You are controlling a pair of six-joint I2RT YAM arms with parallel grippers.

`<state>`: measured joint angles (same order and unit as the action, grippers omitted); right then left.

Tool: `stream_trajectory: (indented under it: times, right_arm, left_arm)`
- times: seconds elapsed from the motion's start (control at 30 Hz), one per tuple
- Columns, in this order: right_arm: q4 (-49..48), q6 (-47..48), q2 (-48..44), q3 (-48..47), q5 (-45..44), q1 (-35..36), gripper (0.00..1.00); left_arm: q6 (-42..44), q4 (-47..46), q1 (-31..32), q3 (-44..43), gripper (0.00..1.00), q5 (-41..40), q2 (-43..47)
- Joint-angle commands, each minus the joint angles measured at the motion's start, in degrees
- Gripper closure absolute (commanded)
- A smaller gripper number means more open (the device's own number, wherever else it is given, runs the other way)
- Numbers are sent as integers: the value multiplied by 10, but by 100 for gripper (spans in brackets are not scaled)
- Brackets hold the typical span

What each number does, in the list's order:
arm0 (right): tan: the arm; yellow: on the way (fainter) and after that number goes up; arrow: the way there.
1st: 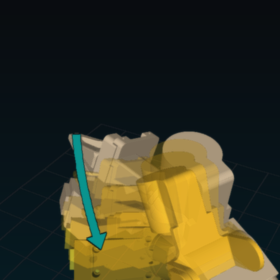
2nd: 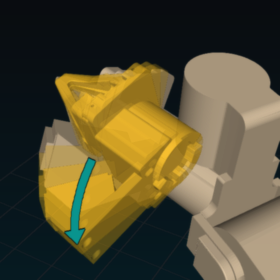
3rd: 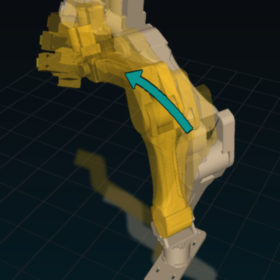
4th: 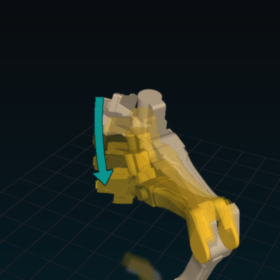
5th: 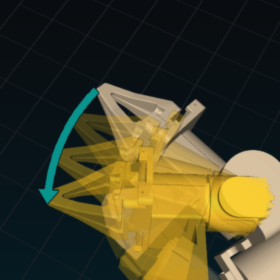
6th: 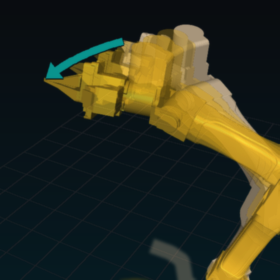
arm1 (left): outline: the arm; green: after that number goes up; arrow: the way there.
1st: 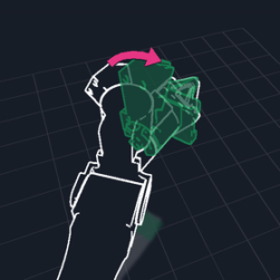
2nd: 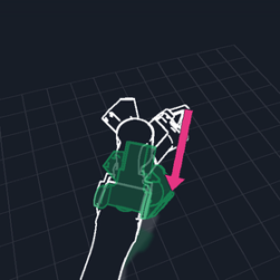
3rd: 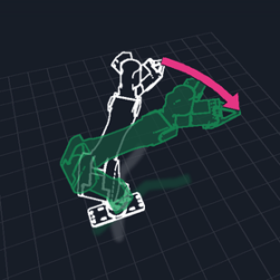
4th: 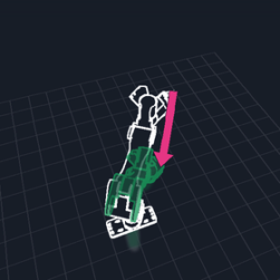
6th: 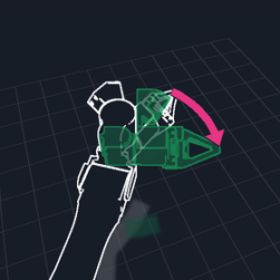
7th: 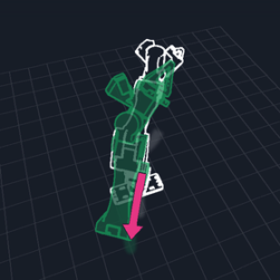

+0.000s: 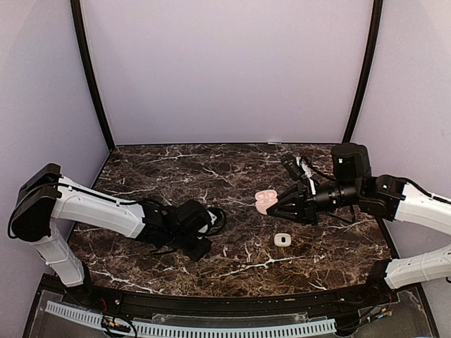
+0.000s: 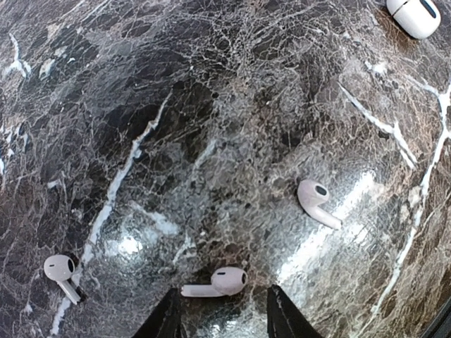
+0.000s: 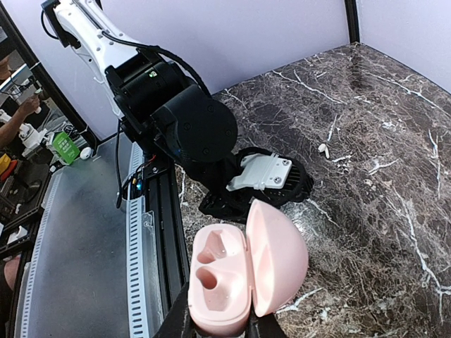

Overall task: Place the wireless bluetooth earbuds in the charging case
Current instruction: Pick up the left earbud from the center of the board.

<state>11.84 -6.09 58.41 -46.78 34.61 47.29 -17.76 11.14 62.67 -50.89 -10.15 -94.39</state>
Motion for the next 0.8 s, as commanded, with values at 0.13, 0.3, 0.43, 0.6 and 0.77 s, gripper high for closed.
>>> stream_trajectory:
  times: [0.13, 0.3, 0.43, 0.6, 0.77]
  right_arm:
    - [-14, -1, -9, 3, -3, -5, 100]
    - [-14, 0, -6, 2, -2, -4, 100]
    - [-14, 1, -4, 0, -1, -4, 100]
    - [-15, 1, -1, -1, 3, -4, 100]
    - [-13, 2, 0, -3, 2, -4, 100]
  left_arm:
    - [8, 9, 3, -40, 61, 1, -33]
    - [1, 8, 2, -40, 63, 10, -42]
    - [-5, 6, 2, -34, 63, 13, -44]
    - [-11, 4, 1, -29, 64, 14, -46]
    - [-11, -1, -2, -28, 67, 14, -48]
